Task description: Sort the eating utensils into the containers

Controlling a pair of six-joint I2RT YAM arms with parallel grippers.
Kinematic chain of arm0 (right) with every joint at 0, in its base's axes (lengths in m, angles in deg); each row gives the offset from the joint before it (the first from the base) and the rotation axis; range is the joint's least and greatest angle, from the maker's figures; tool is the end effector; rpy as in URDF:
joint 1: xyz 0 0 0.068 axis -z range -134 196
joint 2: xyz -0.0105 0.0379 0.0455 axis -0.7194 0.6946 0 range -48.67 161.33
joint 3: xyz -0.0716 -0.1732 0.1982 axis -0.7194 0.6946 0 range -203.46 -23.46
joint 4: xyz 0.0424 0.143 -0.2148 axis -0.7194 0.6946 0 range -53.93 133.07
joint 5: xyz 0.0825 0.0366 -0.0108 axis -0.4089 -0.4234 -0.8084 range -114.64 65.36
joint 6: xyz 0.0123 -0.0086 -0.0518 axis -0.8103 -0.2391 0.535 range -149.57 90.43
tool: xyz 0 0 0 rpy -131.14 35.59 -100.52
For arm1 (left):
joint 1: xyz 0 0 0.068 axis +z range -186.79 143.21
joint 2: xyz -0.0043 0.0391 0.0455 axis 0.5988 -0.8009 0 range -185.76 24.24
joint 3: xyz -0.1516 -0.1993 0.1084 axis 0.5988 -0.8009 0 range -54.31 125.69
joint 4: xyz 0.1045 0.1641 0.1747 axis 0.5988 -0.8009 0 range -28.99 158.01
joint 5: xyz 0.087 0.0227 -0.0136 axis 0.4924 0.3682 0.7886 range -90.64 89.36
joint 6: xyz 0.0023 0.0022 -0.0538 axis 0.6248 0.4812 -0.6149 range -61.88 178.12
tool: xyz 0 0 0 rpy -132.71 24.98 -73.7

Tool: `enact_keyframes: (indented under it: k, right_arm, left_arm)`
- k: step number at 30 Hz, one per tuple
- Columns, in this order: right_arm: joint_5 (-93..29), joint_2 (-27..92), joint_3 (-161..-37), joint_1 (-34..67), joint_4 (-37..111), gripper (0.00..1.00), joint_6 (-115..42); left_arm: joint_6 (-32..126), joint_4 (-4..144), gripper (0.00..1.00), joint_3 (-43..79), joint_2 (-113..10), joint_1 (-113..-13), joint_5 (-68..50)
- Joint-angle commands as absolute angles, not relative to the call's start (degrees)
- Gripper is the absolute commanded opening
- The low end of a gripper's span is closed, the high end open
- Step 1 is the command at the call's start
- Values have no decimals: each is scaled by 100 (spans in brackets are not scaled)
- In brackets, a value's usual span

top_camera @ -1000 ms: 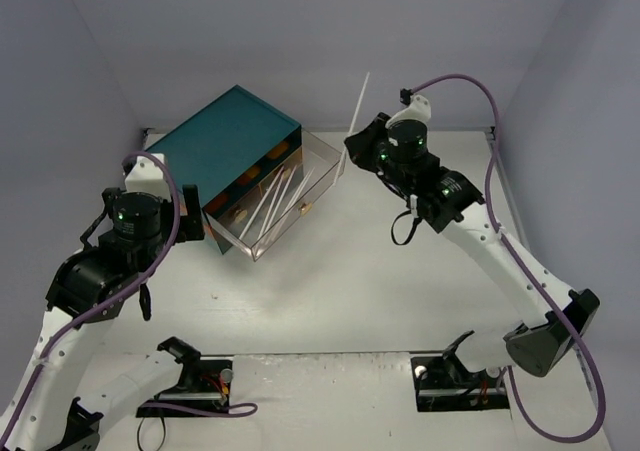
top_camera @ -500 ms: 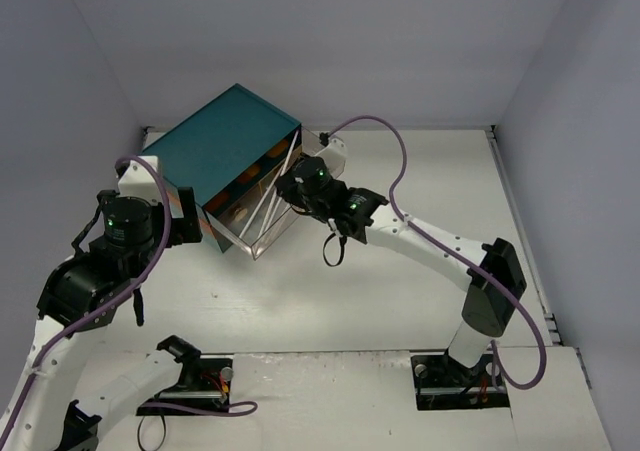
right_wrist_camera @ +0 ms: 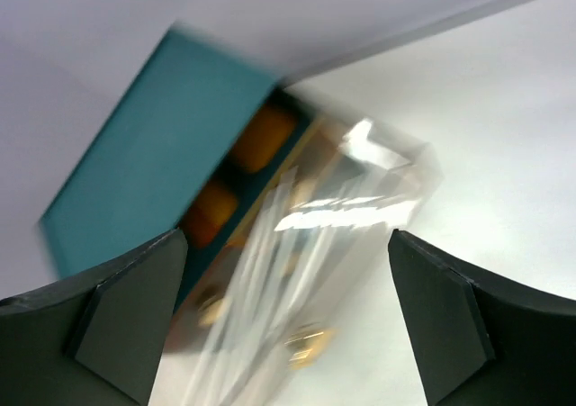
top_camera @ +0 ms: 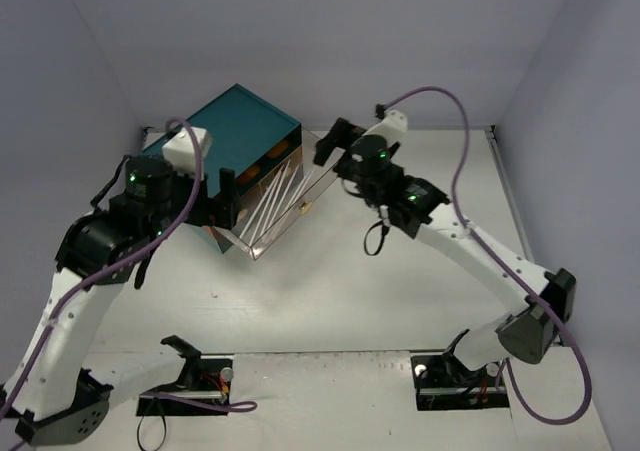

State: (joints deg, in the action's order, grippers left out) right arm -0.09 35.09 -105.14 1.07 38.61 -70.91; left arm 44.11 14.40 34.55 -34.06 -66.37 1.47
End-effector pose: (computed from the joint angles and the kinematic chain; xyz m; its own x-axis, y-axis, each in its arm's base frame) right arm 0.2542 0.2328 0.4184 -0.2736 0.5758 -0.7705 -0.2246 0.7407 0.6332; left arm 0.1420 -0.0791 0.4715 -0.4428 -0.0269 -0.8962 0.3677 0.9062 -0.2088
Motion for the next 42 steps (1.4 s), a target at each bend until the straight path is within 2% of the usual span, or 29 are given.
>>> enact_keyframes:
  k: [1,4,10,18,24,31,42]
  right_arm:
    - [96,2656,-10077,1067,4481,99,-6341]
    - [-291,2130,-9635,1733,4753,100,-6018]
    - [-906,1245,-8676,3098,5136,100,-5580]
    - [-1162,558,-8099,3866,5810,100,-5114]
    - [-1517,524,-7957,4125,5913,100,-5038]
    - [-1748,484,-7924,4147,5940,100,-5014]
    - [-1961,519,-7832,4152,5945,100,-5016]
  left_arm:
    - [4512,1748,97,4017,-4165,-7336,-100]
    - [4452,1756,97,4315,-4803,-8028,358]
    - [4119,2099,98,4623,-5551,-8556,519]
    - [3841,2584,97,4577,-6466,-9075,1011]
    - [3879,2554,97,4542,-6943,-8989,1787]
    - [3780,2540,97,4308,-7003,-8370,2005]
    - [4510,2596,97,4258,-7033,-7365,2407]
